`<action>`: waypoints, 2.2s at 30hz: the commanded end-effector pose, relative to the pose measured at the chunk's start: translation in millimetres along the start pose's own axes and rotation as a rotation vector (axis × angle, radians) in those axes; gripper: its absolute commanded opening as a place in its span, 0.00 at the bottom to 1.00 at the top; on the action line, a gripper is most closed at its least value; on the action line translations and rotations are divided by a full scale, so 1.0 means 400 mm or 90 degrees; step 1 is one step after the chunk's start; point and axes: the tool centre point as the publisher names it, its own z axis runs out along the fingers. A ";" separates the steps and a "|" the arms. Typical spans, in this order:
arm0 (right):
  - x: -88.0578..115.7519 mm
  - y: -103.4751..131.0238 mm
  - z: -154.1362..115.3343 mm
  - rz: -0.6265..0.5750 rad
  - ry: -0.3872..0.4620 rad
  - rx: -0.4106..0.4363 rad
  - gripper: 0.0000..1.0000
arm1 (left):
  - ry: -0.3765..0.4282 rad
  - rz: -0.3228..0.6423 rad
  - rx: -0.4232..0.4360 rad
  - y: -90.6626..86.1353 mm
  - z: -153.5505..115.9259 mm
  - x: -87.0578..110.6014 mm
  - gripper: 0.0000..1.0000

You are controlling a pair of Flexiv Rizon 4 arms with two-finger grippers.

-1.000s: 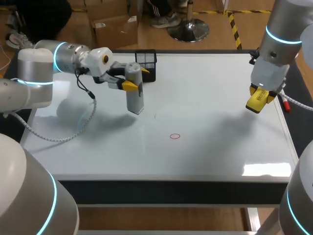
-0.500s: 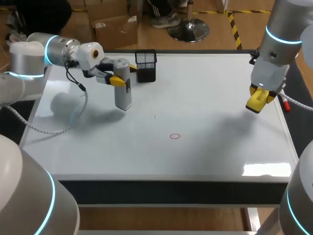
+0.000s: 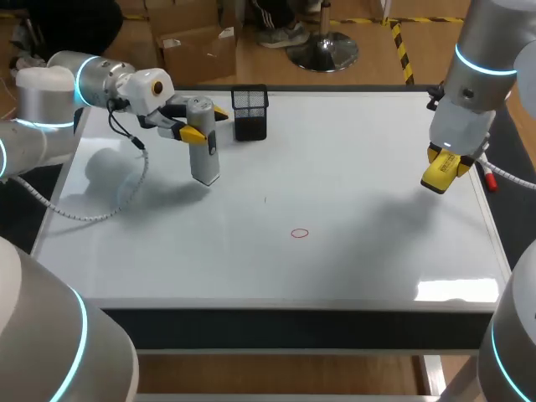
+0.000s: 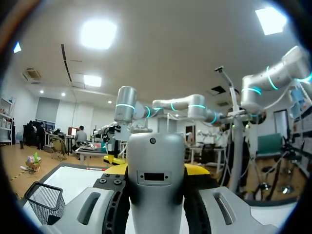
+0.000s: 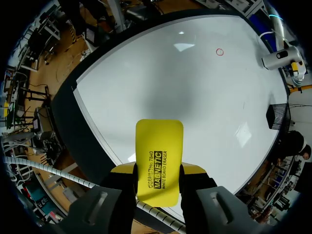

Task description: Pick up the inspection probe, press it on each red-marked spot on the whiteboard one by one, put down the probe, pick up the eraser, and wipe off all the red marks.

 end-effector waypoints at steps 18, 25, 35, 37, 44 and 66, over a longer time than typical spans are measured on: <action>-0.093 0.161 -0.008 -0.081 0.014 0.013 0.00 | 0.031 -0.001 0.002 0.001 -0.008 -0.011 0.00; -0.179 0.287 0.016 -0.148 0.006 0.006 0.00 | 0.031 -0.001 0.002 0.001 -0.008 -0.011 0.00; -0.310 0.442 0.015 -0.253 0.007 0.015 0.00 | 0.031 -0.001 0.002 0.001 -0.008 -0.011 0.00; -0.334 0.472 0.018 -0.275 0.012 0.015 0.00 | 0.031 -0.001 0.002 0.001 -0.008 -0.011 0.00; -0.399 0.555 0.050 -0.336 0.009 -0.006 0.00 | 0.031 -0.001 0.002 0.001 -0.008 -0.011 0.00; -0.486 0.702 0.134 -0.441 0.017 -0.033 0.00 | 0.031 -0.001 0.002 0.001 -0.008 -0.011 0.00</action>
